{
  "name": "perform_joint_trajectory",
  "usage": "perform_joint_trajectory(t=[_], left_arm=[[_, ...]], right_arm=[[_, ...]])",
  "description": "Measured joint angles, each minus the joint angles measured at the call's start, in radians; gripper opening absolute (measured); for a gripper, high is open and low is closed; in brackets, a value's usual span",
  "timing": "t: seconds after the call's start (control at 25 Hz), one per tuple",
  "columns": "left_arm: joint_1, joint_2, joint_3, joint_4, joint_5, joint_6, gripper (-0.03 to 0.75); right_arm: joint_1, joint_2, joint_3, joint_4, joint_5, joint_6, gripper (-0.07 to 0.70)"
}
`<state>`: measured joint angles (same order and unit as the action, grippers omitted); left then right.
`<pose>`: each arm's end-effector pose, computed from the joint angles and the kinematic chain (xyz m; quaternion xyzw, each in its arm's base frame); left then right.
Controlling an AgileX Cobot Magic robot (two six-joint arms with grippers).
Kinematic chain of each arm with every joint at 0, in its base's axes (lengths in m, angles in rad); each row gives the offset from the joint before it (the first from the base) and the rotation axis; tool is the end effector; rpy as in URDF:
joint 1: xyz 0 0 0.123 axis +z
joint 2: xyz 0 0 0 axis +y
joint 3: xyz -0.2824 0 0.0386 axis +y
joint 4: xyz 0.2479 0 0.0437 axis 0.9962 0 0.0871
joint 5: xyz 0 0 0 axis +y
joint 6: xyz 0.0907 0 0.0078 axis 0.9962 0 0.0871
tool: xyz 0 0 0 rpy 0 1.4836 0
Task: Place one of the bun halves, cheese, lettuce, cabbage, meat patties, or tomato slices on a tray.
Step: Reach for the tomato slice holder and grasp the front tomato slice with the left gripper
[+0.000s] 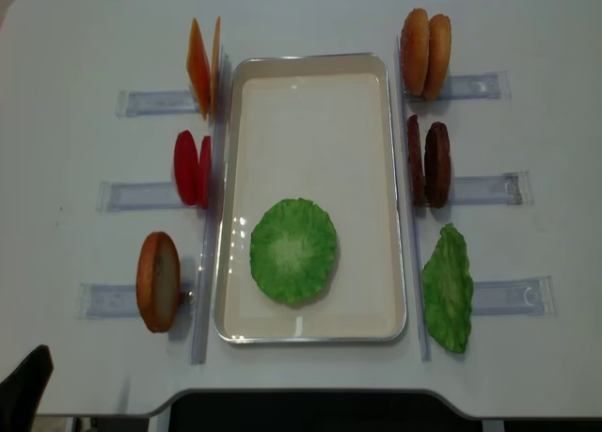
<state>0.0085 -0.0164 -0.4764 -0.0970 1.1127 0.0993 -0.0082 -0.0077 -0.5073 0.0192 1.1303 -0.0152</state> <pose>-0.0071 -0.0080 0.2667 0.0423 0.8662 -0.0216 0.4974 -0.0099 0.0017 0.2736 -0.0038 0.8671 0.0037 0.4981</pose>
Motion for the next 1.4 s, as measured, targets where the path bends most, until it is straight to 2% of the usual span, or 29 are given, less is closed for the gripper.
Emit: perform_joint_trajectory(t=[0.88,1.16,1.4], left_arm=[[0.0,0.007,-0.001,-0.004,0.005,-0.002,0.576],[0.0,0.164,-0.079,0.007,0.075,-0.011,0.576],[0.0,0.353,-0.176,0.013,0.087,-0.022,0.576]], right_arm=[[0.0,0.0,0.0,0.0,0.0,0.0,0.363],[0.0,0.0,0.0,0.0,0.0,0.0,0.363],[0.0,0.0,0.0,0.0,0.0,0.0,0.363]])
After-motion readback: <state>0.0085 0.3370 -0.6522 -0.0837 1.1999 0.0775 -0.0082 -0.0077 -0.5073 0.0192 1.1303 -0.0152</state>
